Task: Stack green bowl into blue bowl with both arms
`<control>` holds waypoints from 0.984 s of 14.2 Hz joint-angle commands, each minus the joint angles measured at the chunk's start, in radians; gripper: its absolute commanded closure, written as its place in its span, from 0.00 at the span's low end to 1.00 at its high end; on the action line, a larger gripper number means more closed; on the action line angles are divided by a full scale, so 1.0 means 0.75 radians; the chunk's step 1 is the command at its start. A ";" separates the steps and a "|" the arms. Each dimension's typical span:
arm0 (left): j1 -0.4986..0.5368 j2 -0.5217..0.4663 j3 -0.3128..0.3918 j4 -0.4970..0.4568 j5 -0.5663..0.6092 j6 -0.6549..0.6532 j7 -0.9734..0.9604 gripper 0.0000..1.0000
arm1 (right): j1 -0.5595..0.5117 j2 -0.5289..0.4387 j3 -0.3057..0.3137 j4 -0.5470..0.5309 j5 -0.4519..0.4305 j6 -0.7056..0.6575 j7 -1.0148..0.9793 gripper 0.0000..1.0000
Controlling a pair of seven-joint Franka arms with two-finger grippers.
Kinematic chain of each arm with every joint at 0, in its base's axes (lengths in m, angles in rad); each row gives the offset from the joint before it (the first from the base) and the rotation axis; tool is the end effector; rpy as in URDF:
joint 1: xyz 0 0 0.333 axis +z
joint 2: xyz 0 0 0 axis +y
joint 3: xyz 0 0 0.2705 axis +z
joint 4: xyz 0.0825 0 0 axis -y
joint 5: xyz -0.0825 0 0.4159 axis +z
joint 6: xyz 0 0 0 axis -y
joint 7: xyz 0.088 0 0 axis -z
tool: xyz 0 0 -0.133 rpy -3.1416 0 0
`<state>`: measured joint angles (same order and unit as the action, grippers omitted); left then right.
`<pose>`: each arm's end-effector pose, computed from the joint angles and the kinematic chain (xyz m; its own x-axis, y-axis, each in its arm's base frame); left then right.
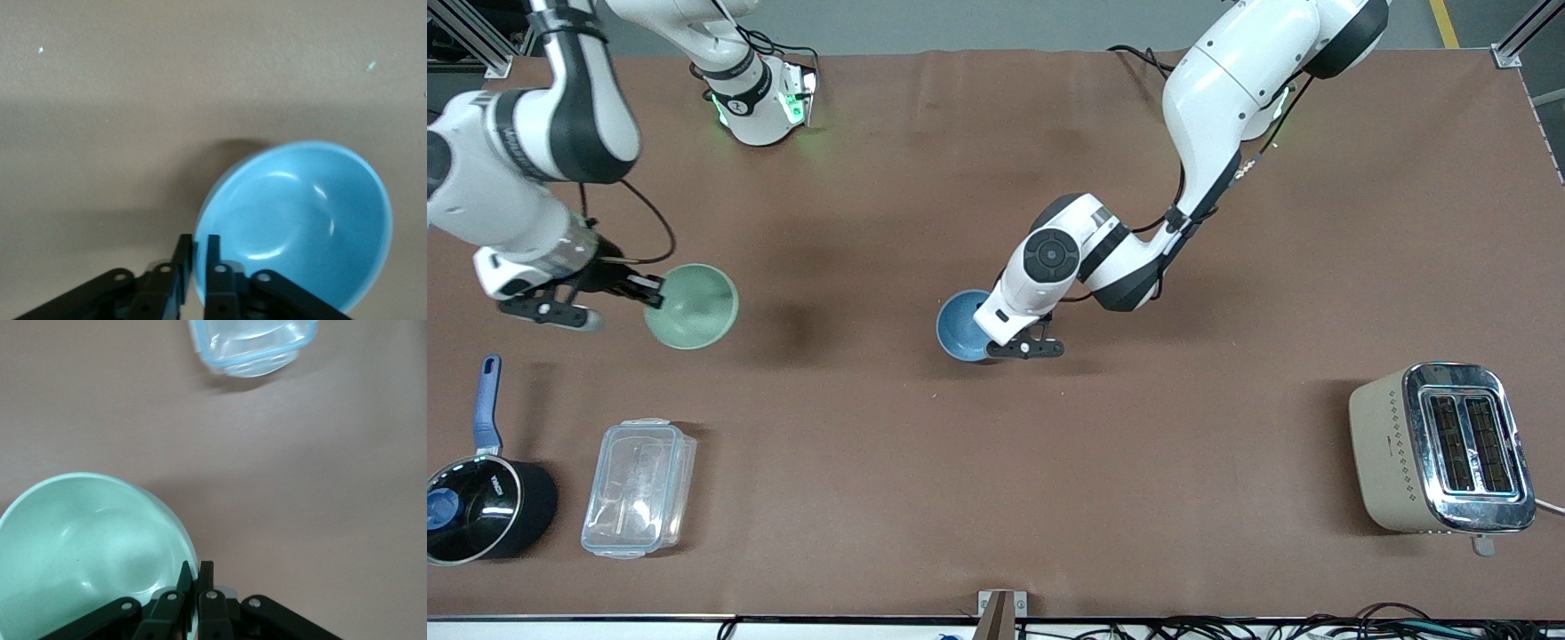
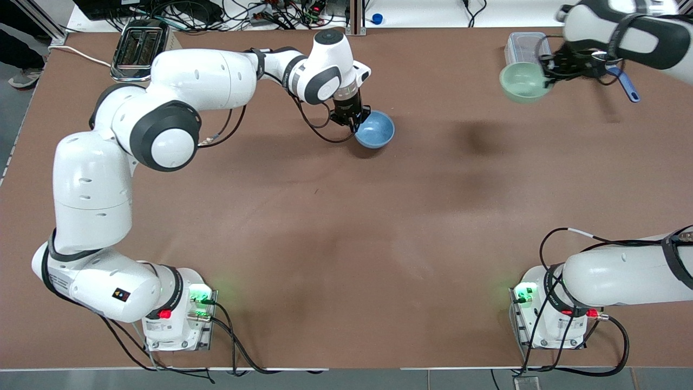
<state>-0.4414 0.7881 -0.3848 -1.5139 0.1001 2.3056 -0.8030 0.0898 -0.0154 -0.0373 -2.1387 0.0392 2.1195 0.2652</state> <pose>0.5039 -0.5037 0.1490 0.9950 0.0150 -0.0988 0.0320 -0.9845 0.1723 0.5622 0.0322 0.3234 0.9729 -0.2309 -0.0129 -0.2312 -0.9724 -0.0316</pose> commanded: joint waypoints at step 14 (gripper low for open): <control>0.560 -0.502 0.028 0.184 0.175 -0.550 0.567 0.00 | 0.432 0.599 0.461 0.403 -0.365 0.287 1.471 1.00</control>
<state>-0.0428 0.4581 -0.3505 -1.3557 0.2310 1.9319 -0.3987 0.3767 0.4327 0.3098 -1.8524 -0.2069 2.3481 1.3025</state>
